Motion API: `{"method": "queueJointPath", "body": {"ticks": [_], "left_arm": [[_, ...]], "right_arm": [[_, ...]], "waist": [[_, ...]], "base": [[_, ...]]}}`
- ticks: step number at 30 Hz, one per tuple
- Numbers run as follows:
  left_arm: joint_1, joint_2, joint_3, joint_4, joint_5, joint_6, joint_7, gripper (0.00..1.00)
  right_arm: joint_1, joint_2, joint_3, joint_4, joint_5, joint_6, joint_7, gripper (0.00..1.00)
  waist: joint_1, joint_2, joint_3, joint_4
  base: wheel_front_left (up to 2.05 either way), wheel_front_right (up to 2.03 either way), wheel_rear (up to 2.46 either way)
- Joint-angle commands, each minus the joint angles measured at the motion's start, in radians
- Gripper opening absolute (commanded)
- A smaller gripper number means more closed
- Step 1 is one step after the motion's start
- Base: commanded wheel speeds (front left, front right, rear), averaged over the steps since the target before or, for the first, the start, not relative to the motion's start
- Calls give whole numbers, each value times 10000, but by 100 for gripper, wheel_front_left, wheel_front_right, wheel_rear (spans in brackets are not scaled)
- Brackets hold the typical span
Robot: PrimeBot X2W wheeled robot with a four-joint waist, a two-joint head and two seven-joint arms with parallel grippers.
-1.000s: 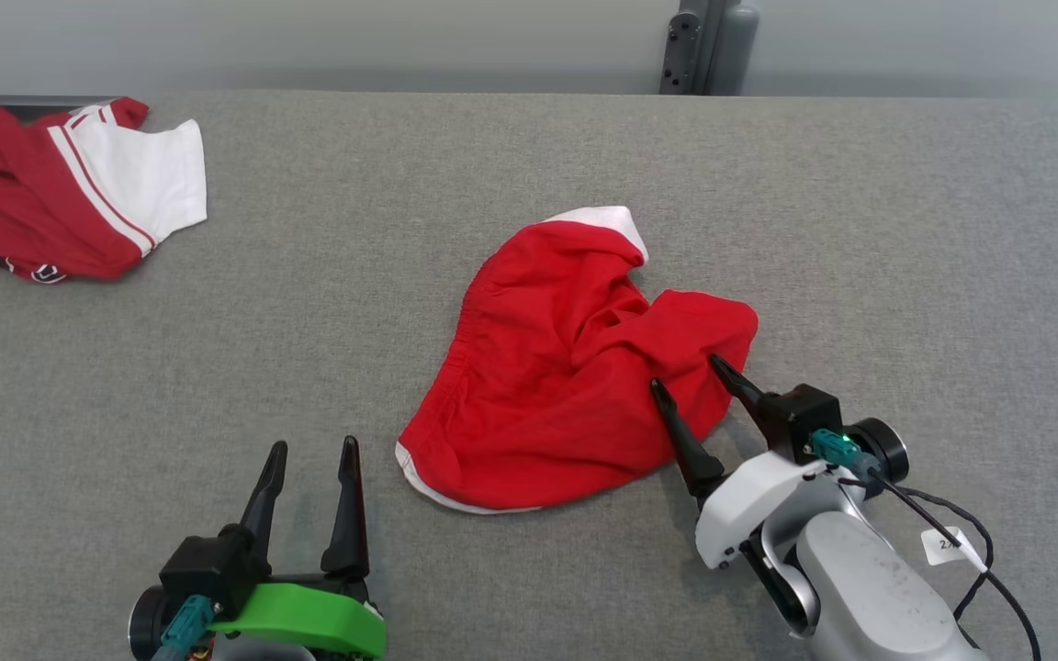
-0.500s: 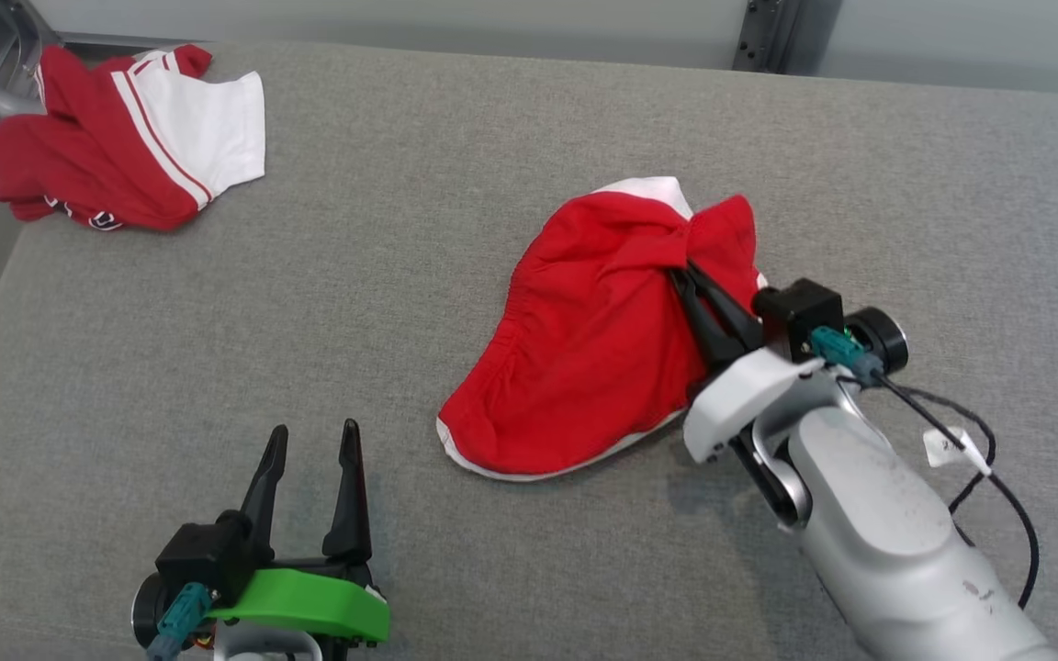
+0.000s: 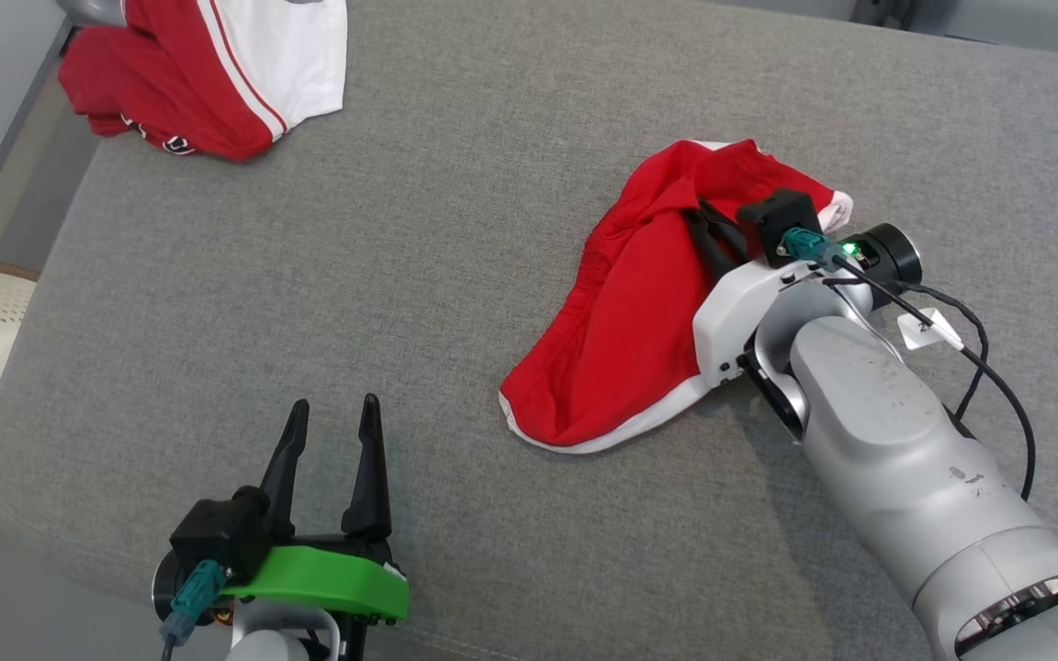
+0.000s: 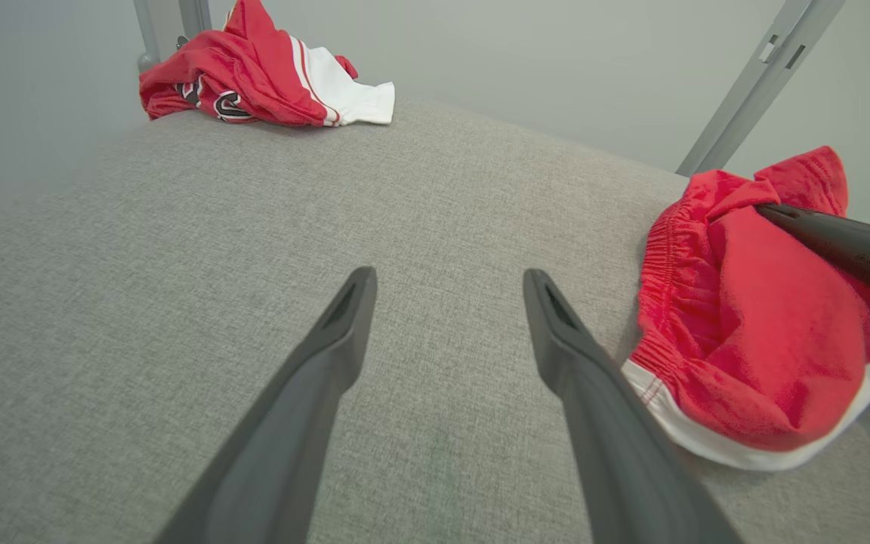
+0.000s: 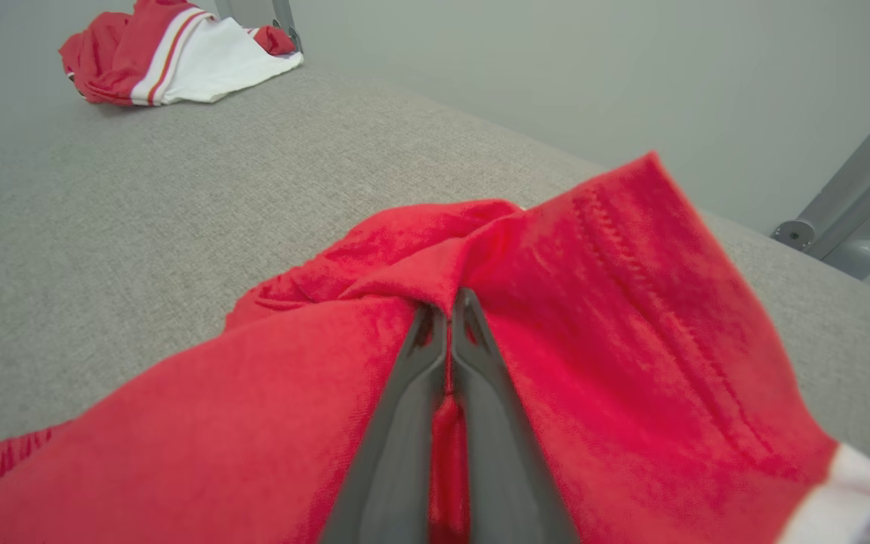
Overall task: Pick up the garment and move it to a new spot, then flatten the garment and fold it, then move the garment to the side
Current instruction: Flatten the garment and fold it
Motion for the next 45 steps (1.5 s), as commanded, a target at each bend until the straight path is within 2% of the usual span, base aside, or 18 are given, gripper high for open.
{"method": "queueJointPath", "body": {"ticks": [1, 2, 5, 8, 11, 16, 21, 25, 30, 39, 40, 43, 45], "left_arm": [[-85, 12, 69, -8, -2, 42, 5, 100], [-79, 9, 76, 11, 64, 31, 5, 100], [-93, 14, 182, 31, 192, -42, 5, 100], [-14, 12, 351, 14, 348, -75, 5, 100], [69, 12, 438, -12, 492, -118, 5, 100], [115, 14, 486, -70, 607, -179, 5, 100], [58, 14, 495, -103, 655, -235, 5, 100], [-54, 14, 449, -86, 649, -231, 5, 100], [-101, 14, 410, -80, 619, -192, 5, 100], [11, 12, 350, -54, 572, -189, 5, 100], [18, 12, 346, -62, 567, -180, 6, 100], [62, 12, 328, -63, 557, -154, 6, 100], [99, 14, 349, -46, 569, -132, 6, 100]], "right_arm": [[-75, -8, 198, 38, 215, -3, -137, 97], [-53, 3, 444, -56, 457, -3, -158, 100], [-73, -11, 1053, -477, 1236, -3, -301, 100], [-149, -19, 1240, -884, 1749, -3, -409, 100], [-164, -16, 862, -1078, 1964, -3, -458, 100], [367, -346, -531, -1593, 1727, -3, -455, 100], [959, -605, -1864, -1564, 1508, -1, -457, 100], [1288, -512, -2293, -1389, 1617, -1, -459, 100], [1411, -371, -2122, -1398, 2105, -1, -459, 100], [1321, -357, -1069, -694, 3363, -1, 72, 100], [1278, -350, -959, -638, 3491, -1, 141, 94], [1215, -356, -655, -545, 3816, -1, 243, 0], [1200, -394, -453, -512, 4012, -1, 222, 0]], "waist": [[0, 0, 30, -48], [0, 0, -6, -119], [0, 0, -148, -462], [0, 0, -302, -905], [0, 0, -393, -1263], [0, 0, -389, -1551], [0, 0, -236, -1532], [0, 0, -85, -1378], [0, 0, 7, -1147], [0, 0, -10, -879], [0, 0, -7, -871], [0, 0, -26, -882], [0, 0, -72, -953]], "base": [[0, 0, 0], [0, 0, 0], [0, 0, 0], [0, 0, 0], [0, 0, 0], [0, 0, 0], [0, 0, 0], [0, 0, 0], [0, 0, 0], [0, 0, 0], [0, 0, 0], [0, 0, 0], [0, 0, 0]]}}
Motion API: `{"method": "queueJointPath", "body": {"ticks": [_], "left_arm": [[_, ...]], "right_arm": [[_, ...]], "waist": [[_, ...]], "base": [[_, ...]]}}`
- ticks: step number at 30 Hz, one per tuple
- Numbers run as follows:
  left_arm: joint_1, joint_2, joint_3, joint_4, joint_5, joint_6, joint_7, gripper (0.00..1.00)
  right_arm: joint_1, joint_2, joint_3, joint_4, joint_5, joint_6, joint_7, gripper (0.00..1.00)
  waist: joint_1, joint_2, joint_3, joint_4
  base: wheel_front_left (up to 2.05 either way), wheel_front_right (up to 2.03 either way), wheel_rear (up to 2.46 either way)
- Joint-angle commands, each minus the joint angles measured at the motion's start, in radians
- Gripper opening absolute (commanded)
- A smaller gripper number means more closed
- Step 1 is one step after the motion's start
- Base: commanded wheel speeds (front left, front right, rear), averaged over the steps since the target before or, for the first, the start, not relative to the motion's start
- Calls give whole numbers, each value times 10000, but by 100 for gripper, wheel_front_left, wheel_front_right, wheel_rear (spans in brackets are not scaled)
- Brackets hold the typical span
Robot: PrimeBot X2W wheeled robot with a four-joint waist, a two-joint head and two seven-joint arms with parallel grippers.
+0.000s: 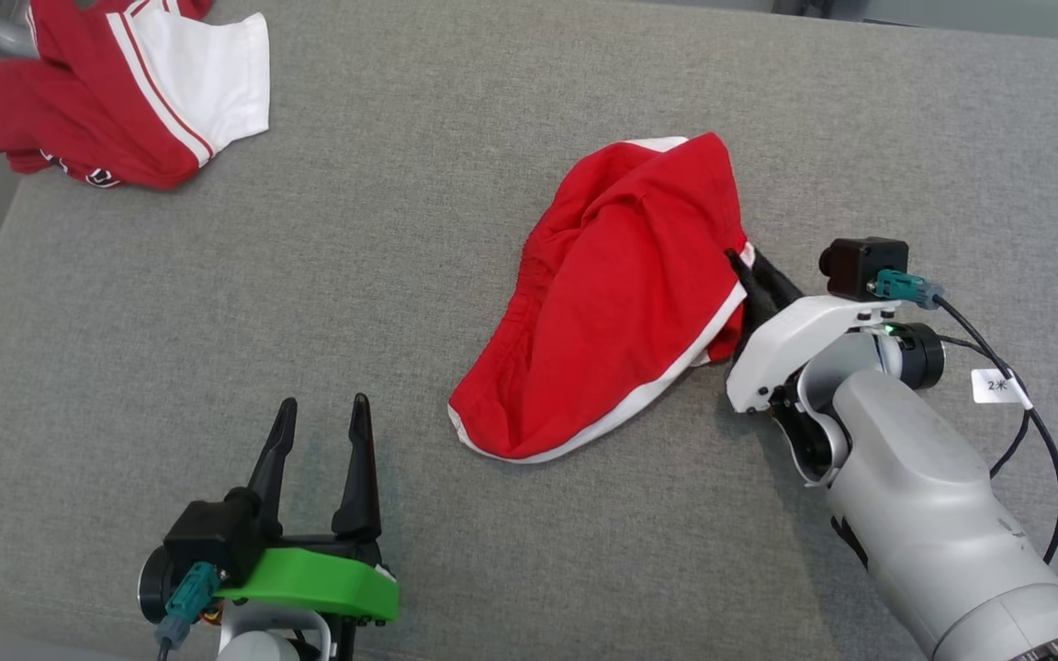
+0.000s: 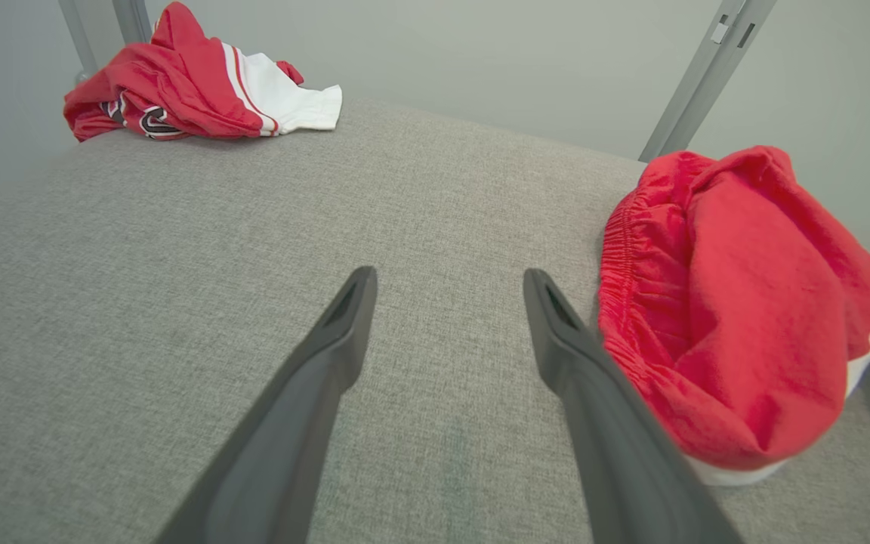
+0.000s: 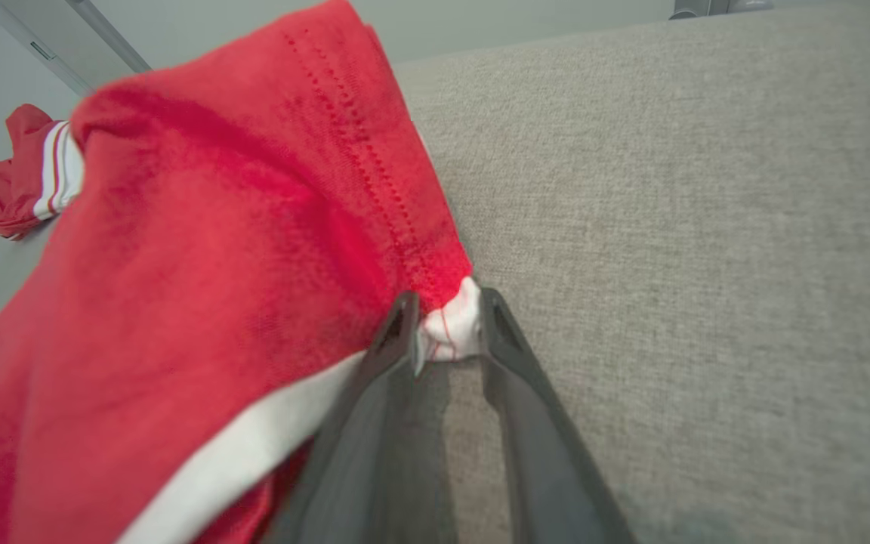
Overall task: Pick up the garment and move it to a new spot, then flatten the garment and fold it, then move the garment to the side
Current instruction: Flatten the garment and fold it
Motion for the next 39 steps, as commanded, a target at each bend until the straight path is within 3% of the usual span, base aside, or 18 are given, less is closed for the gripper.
{"method": "queueJointPath", "body": {"ticks": [1, 9, 22, 29, 36, 37, 38, 39], "left_arm": [[74, 14, 21, 21, 57, 32, 6, 100], [238, 14, 114, 124, 246, -85, 6, 100], [465, 17, 501, 121, 573, -271, 6, 100], [348, 19, 611, 107, 691, -337, 6, 100], [218, 19, 718, 175, 786, -403, 6, 100], [213, 19, 734, 177, 790, -417, 6, 100], [215, 19, 745, 181, 794, -431, 6, 100], [224, 19, 761, 187, 785, -429, 6, 100]], "right_arm": [[-23, -114, 91, 35, 147, 1, -68, 0], [435, -351, 411, -535, 463, 1, -550, 0], [3094, -877, -702, -3583, 330, 1, -397, 0], [4367, -583, -1640, -4590, -574, 1, 184, 0], [4829, -99, -2342, -4457, -1522, 1, 436, 0], [4838, -69, -2423, -4412, -1691, 1, 390, 37], [4849, -33, -2498, -4372, -1836, 1, 350, 97], [4873, 10, -2556, -4333, -1945, 1, 317, 100]], "waist": [[-1, 0, -66, -99], [-1, 0, -469, -922], [-1, 0, -864, -2730], [-1, 0, -738, -3192], [-1, 0, -705, -3318], [-1, 0, -718, -3327], [-1, 0, -734, -3334], [-1, 0, -757, -3341]], "base": [[0, 0, 0], [0, 0, 0], [0, 0, 0], [0, 0, 0], [0, 0, 0], [0, 0, 0], [0, 0, 0], [0, 0, 0]]}}
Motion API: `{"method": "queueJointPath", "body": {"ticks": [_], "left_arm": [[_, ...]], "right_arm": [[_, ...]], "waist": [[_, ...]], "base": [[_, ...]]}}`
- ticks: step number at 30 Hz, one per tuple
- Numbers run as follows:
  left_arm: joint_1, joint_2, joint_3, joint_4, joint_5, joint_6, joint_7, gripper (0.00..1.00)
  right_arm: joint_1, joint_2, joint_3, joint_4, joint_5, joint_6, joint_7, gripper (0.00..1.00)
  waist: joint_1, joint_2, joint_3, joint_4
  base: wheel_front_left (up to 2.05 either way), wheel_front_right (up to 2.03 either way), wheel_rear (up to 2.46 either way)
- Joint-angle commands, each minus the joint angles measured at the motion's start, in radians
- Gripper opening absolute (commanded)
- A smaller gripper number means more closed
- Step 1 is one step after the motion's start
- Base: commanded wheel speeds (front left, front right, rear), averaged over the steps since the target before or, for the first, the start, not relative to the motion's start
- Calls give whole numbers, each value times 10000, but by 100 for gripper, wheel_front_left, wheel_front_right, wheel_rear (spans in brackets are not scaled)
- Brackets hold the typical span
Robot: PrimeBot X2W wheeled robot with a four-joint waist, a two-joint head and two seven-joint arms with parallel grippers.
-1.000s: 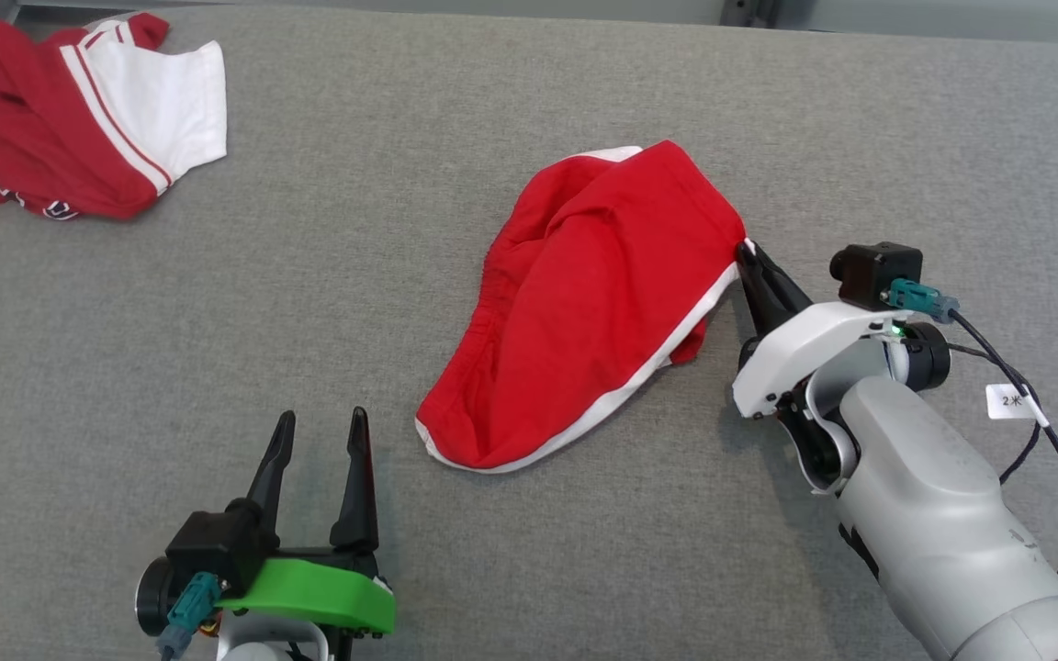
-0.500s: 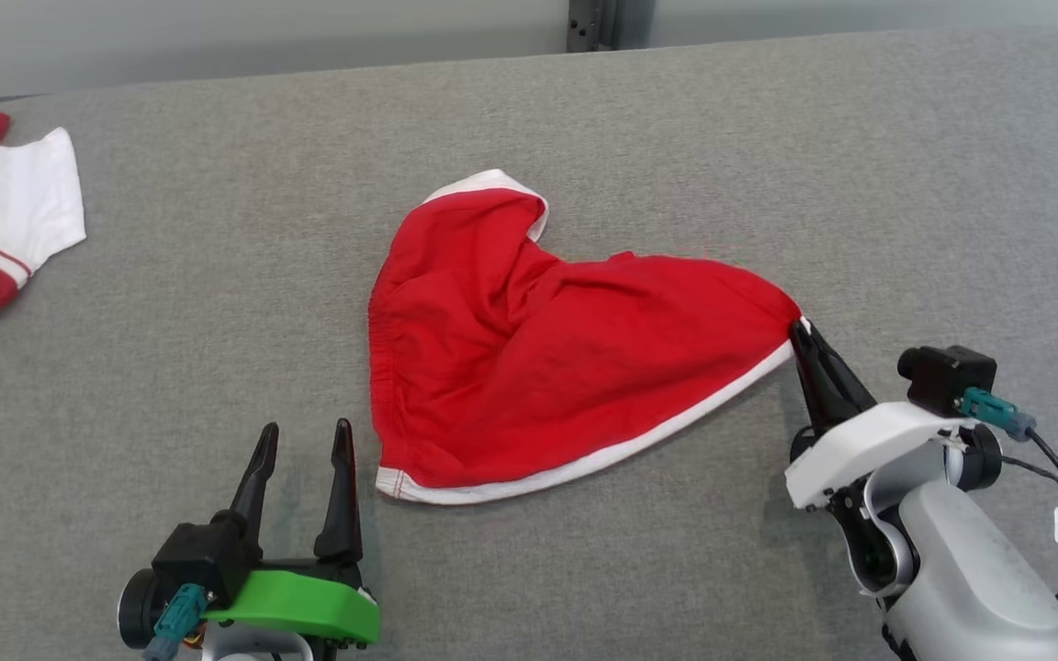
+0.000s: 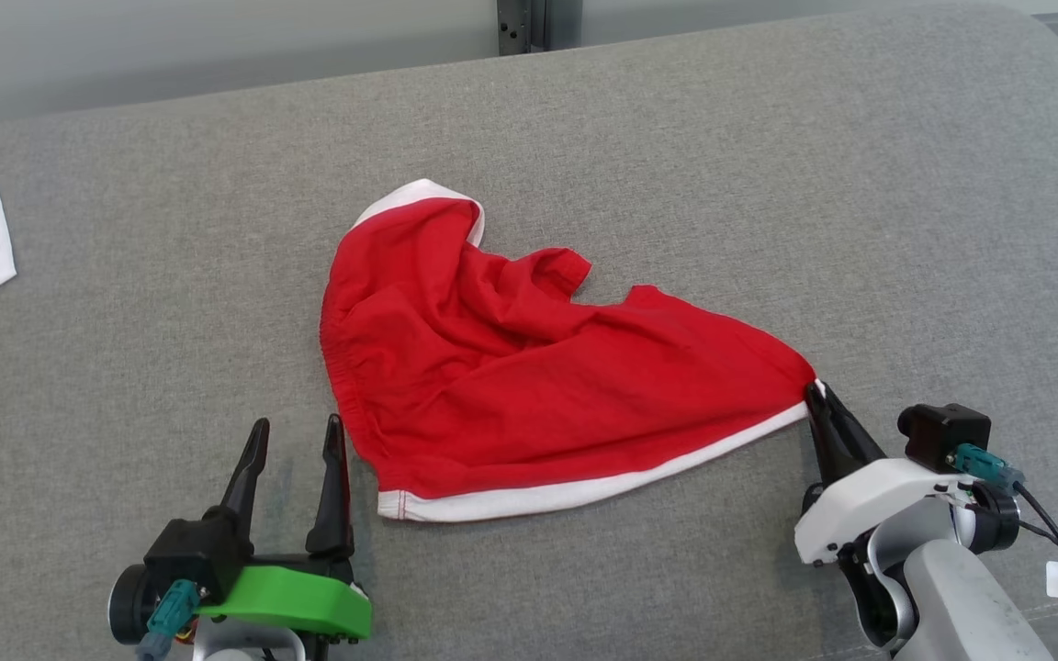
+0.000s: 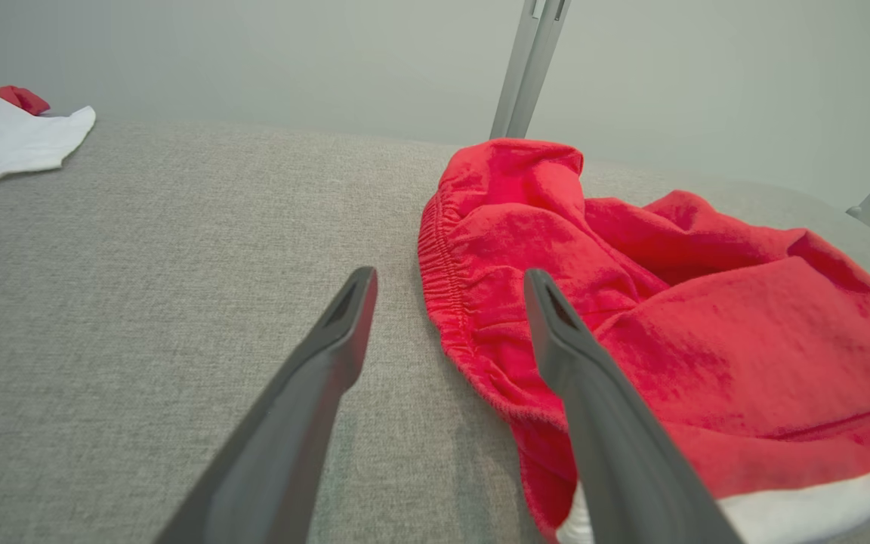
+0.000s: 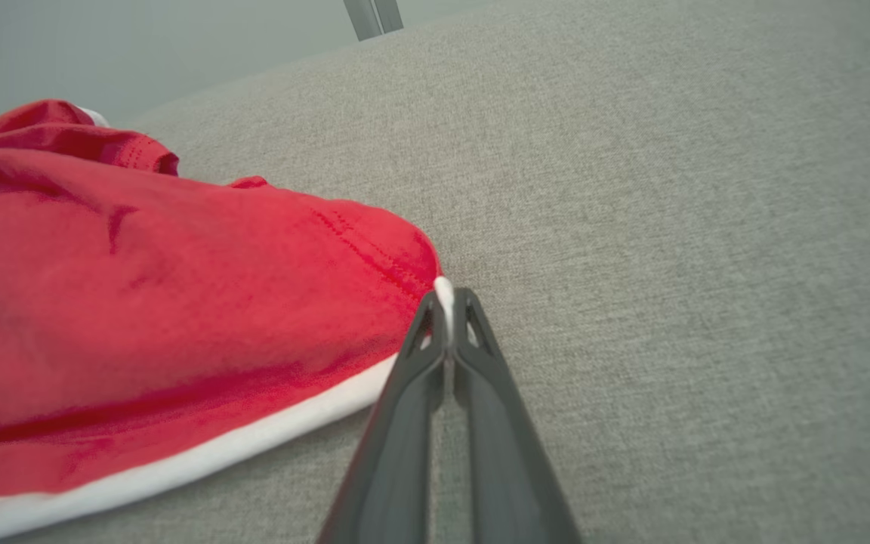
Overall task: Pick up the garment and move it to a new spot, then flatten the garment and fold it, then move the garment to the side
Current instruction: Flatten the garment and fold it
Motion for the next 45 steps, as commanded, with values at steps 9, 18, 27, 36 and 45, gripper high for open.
{"method": "queueJointPath", "body": {"ticks": [9, 18, 27, 36, 45], "left_arm": [[161, 23, 259, -89, -5, -33, 6, 100], [475, 23, 246, -217, -116, 39, 6, 100], [774, 23, 246, -333, -300, 213, 6, 100], [1104, 23, 274, -434, -433, 315, 6, 100], [1017, 23, 241, -358, -335, 292, 6, 100]], "right_arm": [[286, 149, -916, -288, -1011, 1, -521, 100], [437, 138, -553, -1839, -1692, 1, -1044, 100], [919, 234, -72, -2705, -2003, 1, -1051, 100], [1198, 315, -134, -2836, -1810, 1, -1053, 100], [1177, 318, -184, -2784, -1667, -1, -1054, 100]], "waist": [[0, 0, -464, -50], [0, 0, -1199, 75], [0, 0, -1646, 383], [0, 0, -1788, 602], [0, 0, -1710, 659]], "base": [[0, 0, 0], [0, 0, 0], [0, 0, 0], [0, 0, 0], [0, 0, 0]]}}
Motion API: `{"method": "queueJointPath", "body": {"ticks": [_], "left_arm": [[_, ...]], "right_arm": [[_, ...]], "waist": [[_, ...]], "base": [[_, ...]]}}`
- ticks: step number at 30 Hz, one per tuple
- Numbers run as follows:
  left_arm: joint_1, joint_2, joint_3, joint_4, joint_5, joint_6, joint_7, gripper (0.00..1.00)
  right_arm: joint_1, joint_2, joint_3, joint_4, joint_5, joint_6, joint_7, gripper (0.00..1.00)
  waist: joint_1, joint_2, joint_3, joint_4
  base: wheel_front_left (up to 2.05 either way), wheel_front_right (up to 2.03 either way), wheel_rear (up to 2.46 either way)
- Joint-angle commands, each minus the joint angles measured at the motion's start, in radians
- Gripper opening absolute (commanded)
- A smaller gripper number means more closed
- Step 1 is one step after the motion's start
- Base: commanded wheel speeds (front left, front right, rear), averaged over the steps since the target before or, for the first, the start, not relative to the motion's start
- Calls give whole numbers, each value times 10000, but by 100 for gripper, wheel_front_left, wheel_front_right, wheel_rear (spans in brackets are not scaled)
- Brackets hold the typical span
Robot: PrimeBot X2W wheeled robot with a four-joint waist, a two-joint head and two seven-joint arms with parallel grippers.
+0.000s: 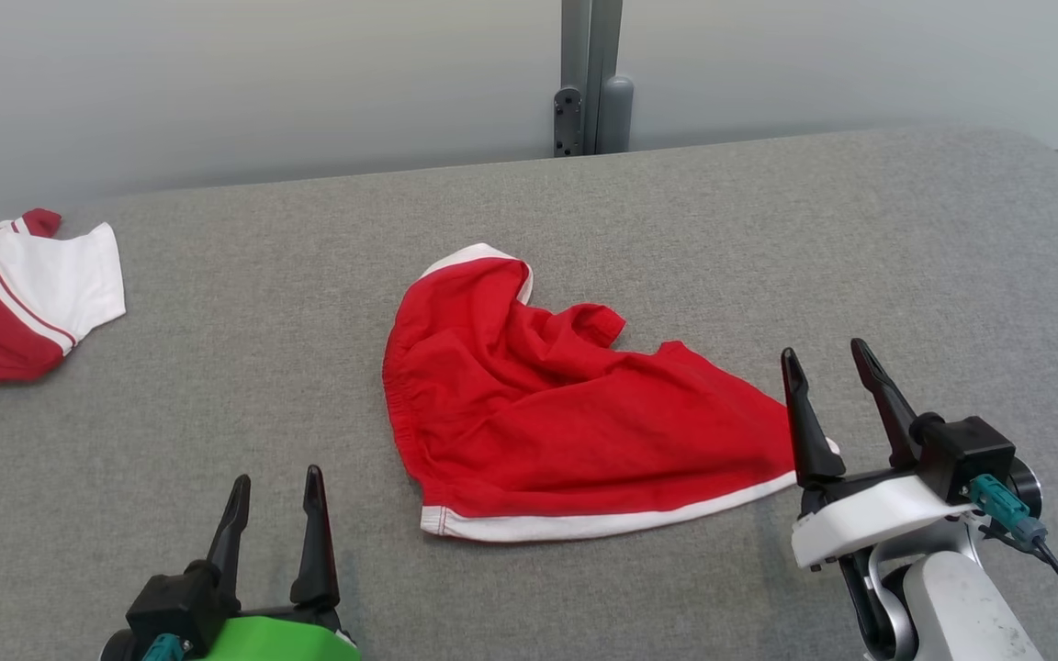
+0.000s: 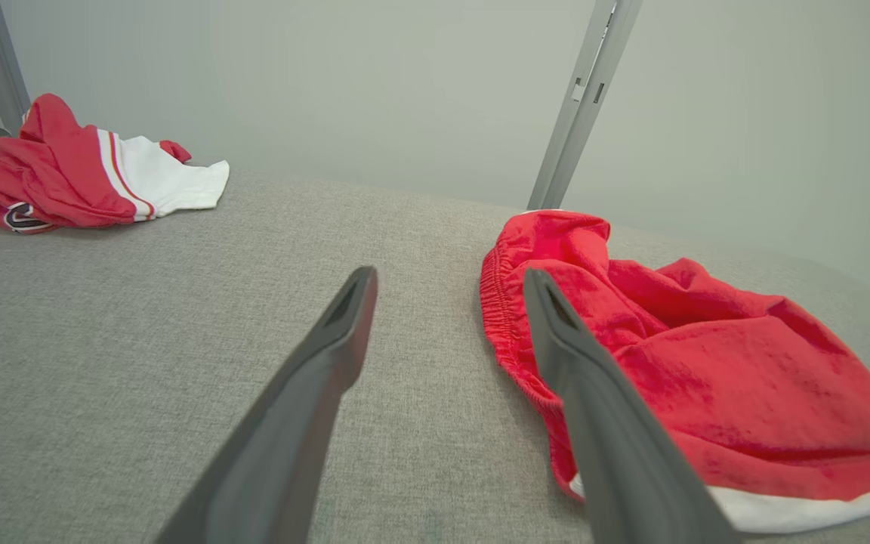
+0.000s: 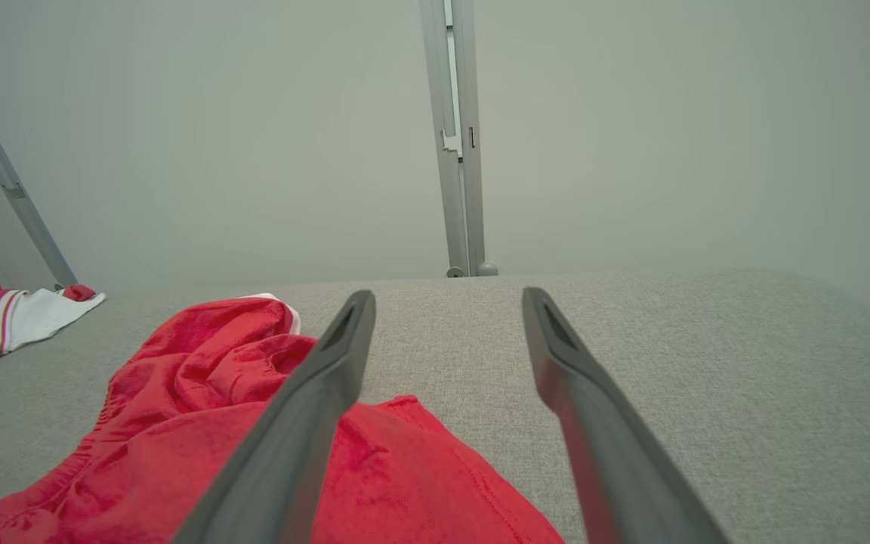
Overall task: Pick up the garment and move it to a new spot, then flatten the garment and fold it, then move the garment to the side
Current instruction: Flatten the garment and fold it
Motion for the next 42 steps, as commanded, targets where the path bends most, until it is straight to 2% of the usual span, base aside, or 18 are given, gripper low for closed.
{"method": "queueJointPath", "body": {"ticks": [1, 7, 19, 30, 31, 32, 33, 34, 35, 36, 42], "left_arm": [[-1, 23, 3, 55, 57, -2, 6, 100], [-154, 23, -368, 554, 215, -202, 6, 100], [-802, 210, -1510, 2547, 214, -937, 355, 100], [-1289, 308, -1909, 3190, -46, -1117, 261, 99], [-1309, 313, -1939, 3191, -62, -1116, 243, 67], [-1329, 320, -1970, 3178, -82, -1128, 230, 44], [-1349, 332, -2003, 3148, -102, -1135, 208, 35], [-1357, 343, -2032, 3106, -136, -1143, 181, 16], [-1350, 358, -2047, 3049, -163, -1135, 177, 3], [-1338, 391, -2039, 2991, -196, -1139, 151, 0], [-1218, 504, -1672, 2580, -318, -948, 52, 0]], "right_arm": [[92, -11, -20, 18, 48, 1, -32, 100], [38, -10, -11, 78, 66, 1, -33, 100], [-107, -8, 139, 308, 98, 1, -33, 100], [-155, -8, -4, 370, 104, 1, -33, 100], [-141, -8, -36, 380, 79, 1, -33, 100], [-118, -9, -82, 412, 45, 1, -33, 100], [-86, -11, -150, 473, 12, 1, -33, 100], [-55, -9, -200, 563, -53, 1, -33, 100], [-17, -6, -244, 727, -117, 1, -33, 100], [-4, -3, -244, 899, -216, 1, -33, 100], [-321, -297, -3, 2289, -687, -1, -30, 100]], "waist": [[0, 0, 15, -21], [0, 0, 76, -118], [0, 0, 415, -680], [0, 0, 616, -1090], [0, 0, 626, -1105], [0, 0, 634, -1115], [0, 0, 643, -1121], [0, 0, 649, -1118], [0, 0, 658, -1107], [0, 0, 669, -1089], [0, 0, 760, -831]], "base": [[0, 0, 0], [0, 0, 0], [0, 0, 0], [0, 0, 0], [0, 0, 0], [0, 0, 0], [0, 0, 0], [0, 0, 0], [0, 0, 0], [0, 0, 0], [0, 0, 0]]}}
